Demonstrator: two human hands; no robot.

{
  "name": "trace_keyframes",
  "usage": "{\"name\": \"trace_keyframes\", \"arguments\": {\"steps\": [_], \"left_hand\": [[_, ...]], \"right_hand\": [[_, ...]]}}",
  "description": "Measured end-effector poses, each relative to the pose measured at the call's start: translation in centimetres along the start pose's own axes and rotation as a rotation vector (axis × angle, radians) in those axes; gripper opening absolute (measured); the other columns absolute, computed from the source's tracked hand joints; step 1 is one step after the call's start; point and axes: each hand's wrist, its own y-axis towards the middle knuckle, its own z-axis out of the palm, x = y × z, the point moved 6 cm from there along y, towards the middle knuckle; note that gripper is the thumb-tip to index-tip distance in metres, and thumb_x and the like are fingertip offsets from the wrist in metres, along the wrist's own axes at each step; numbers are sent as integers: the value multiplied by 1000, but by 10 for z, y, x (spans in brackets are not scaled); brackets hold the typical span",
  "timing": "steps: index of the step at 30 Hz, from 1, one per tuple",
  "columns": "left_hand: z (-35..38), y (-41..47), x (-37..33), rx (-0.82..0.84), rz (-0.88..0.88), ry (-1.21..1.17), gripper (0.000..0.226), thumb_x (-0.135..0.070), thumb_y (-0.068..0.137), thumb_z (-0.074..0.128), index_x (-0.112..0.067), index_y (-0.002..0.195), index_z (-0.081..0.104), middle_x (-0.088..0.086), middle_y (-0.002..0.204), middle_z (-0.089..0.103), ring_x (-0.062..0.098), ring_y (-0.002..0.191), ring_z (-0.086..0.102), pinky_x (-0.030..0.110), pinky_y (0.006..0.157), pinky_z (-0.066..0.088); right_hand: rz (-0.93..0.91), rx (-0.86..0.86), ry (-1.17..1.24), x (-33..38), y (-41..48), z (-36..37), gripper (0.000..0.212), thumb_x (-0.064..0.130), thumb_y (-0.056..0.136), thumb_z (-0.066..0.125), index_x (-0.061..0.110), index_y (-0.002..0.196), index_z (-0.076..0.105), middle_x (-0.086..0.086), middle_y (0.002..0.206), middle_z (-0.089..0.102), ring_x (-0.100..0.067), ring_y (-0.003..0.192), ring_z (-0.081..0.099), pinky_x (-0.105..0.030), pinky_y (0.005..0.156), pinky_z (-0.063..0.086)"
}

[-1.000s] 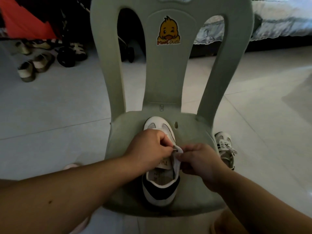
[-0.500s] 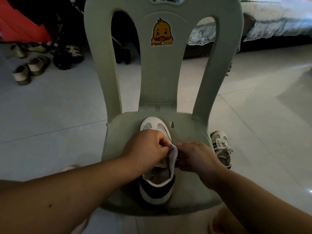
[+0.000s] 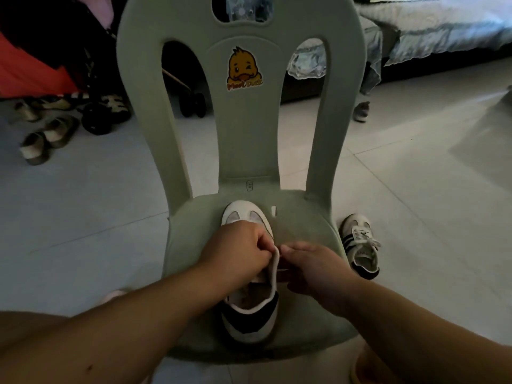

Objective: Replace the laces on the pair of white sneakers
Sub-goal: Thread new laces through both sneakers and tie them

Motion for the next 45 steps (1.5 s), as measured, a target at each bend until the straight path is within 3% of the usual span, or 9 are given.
{"name": "trace_keyframes", "arguments": {"steps": [9,18,25,33,35,37,40,43,45], "left_hand": [[-10,-12,-2,-121,-5,22,8,-29,79,71,-33,86,73,-14,92,63,4,85,59,20,77,47],[-1,-35,31,-135,-280,120,69,-31,79,67,-28,141,37,6,140,40,29,127,38,33,104,35],[8,-37,31,-167,-310,-10,58,-18,79,66,-23,134,47,6,131,51,22,115,53,27,95,42],[8,-34,33,-167,-312,-7,55,-18,81,64,-22,133,47,4,128,56,20,113,56,27,93,45],[10,-34,32,-159,-298,-26,56,-15,82,63,-22,134,46,2,129,57,19,113,56,25,91,44],[10,-34,31,-151,-279,-52,59,-13,81,63,-23,136,44,1,130,56,17,113,56,23,88,43],[10,-34,29,-150,-248,-66,62,-11,79,64,-27,136,46,0,129,56,16,111,56,25,90,44],[9,-30,26,-145,-205,-26,62,-13,77,64,-30,135,48,1,126,55,16,111,55,29,95,46],[9,-28,25,-140,-189,-11,62,-14,77,64,-30,135,48,1,127,54,16,111,54,27,95,44]], "right_hand": [[1,2,249,-6,5,10,11,16,94,55,14,88,63,-3,77,65,-17,72,59,-30,65,44],[-178,-307,135,11,-12,-18,16,19,93,53,19,81,62,-6,91,69,-26,93,64,-47,87,52],[-285,-332,515,37,-35,-78,16,13,101,40,12,95,55,-4,95,67,-16,88,64,-38,82,48],[-293,-449,1085,50,-56,-155,26,7,100,30,12,81,47,-3,80,54,-14,69,57,-25,61,42],[-257,-415,904,46,-49,-151,24,7,98,36,13,77,47,-3,69,46,-9,47,47,-17,46,38],[-227,-403,336,42,-42,-136,19,11,98,46,11,81,55,-5,66,50,-7,37,43,-16,38,32],[-342,-254,-453,41,-37,-84,14,29,94,57,18,96,66,0,85,67,-9,65,58,-22,57,42],[-390,-86,-684,32,-31,-34,31,37,92,58,24,121,63,4,108,68,-8,90,58,-24,79,43],[-411,-91,-792,31,-26,-19,26,40,91,58,27,112,67,9,93,68,-7,81,58,-21,68,41]]}}
